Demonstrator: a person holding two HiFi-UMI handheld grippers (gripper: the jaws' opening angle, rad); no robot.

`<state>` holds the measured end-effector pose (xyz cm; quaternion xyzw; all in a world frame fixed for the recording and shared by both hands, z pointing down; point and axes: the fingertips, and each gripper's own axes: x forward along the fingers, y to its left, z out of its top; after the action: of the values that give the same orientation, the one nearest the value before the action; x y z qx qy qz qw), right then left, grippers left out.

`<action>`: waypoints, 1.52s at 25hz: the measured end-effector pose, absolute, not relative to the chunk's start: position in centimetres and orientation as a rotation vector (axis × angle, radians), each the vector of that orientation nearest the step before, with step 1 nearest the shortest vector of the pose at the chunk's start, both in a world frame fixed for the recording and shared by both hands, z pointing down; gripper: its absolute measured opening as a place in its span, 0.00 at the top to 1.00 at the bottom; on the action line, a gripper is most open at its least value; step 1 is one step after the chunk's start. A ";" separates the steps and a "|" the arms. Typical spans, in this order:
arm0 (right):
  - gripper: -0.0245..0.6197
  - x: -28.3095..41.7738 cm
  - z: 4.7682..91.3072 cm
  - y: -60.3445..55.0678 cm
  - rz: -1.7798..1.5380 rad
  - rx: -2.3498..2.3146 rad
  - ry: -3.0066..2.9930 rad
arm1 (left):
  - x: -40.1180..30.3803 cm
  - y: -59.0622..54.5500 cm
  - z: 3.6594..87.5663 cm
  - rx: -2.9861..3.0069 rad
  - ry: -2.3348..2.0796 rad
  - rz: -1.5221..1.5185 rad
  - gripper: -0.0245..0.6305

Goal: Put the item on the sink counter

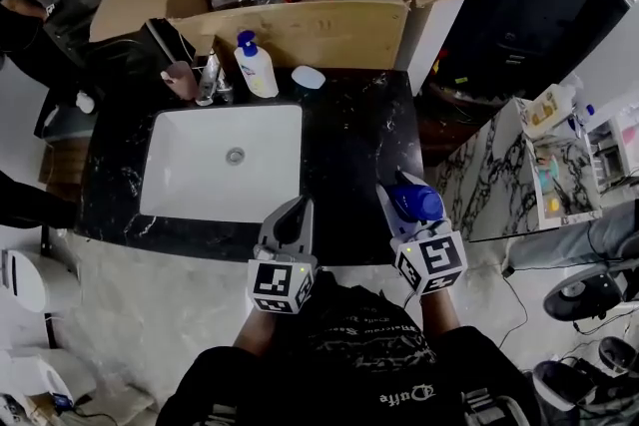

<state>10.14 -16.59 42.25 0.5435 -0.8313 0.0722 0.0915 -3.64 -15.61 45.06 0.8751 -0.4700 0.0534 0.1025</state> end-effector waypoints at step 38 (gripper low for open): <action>0.75 7.7 43.1 -42.2 0.099 1.437 -2.462 | -12.0 -24.1 45.5 2.358 -1.636 0.193 0.95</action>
<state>7.70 -42.21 43.10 0.4984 -0.8542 0.0343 0.1441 -12.01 -24.06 45.49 0.8126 -0.5637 0.0666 0.1324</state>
